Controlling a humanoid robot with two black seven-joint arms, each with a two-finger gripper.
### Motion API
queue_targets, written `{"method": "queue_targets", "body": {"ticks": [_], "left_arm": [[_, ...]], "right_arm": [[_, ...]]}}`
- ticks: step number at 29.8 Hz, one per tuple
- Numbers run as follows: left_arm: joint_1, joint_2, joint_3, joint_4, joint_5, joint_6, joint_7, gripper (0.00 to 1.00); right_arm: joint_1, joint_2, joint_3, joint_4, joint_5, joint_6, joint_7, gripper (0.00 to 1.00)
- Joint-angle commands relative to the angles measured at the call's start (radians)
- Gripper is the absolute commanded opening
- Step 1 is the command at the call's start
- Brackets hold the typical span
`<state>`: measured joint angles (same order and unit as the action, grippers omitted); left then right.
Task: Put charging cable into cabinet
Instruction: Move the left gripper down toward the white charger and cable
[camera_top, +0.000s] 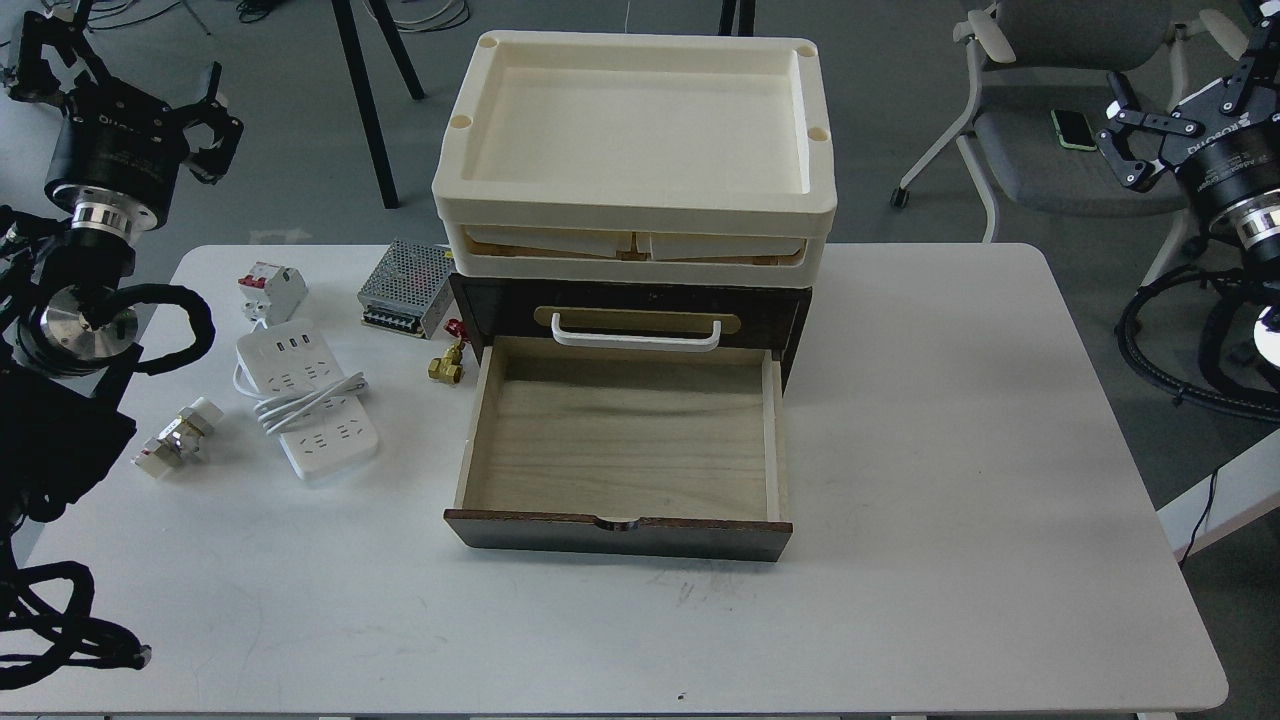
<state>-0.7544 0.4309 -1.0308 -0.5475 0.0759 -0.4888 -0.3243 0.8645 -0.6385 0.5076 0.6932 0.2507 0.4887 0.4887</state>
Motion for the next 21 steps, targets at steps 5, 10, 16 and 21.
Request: {"method": "queue_targets", "body": {"ticks": [5,10,16,21], "left_arm": [[0.009,-0.004,-0.012,0.003,-0.011,0.0,-0.007,1.0],[0.032,-0.015,0.0,0.118,-0.206,0.0,-0.015,1.0],[0.098,-0.051,-0.022,-0.006,-0.266,0.0,-0.123,1.0],[0.185,0.217,-0.009,-0.452,-0.213,0.0,-0.164,1.0]], "right_arm": [[-0.004,-0.001,0.039,0.034,-0.001,0.0,0.0,1.0],[-0.009,-0.001,0.04,0.037,0.001,0.0,0.0,1.0],[-0.009,-0.009,0.054,0.037,0.001,0.0,0.0,1.0],[-0.047,-0.027,0.08,0.087,0.006,0.0,0.0,1.0]]}}
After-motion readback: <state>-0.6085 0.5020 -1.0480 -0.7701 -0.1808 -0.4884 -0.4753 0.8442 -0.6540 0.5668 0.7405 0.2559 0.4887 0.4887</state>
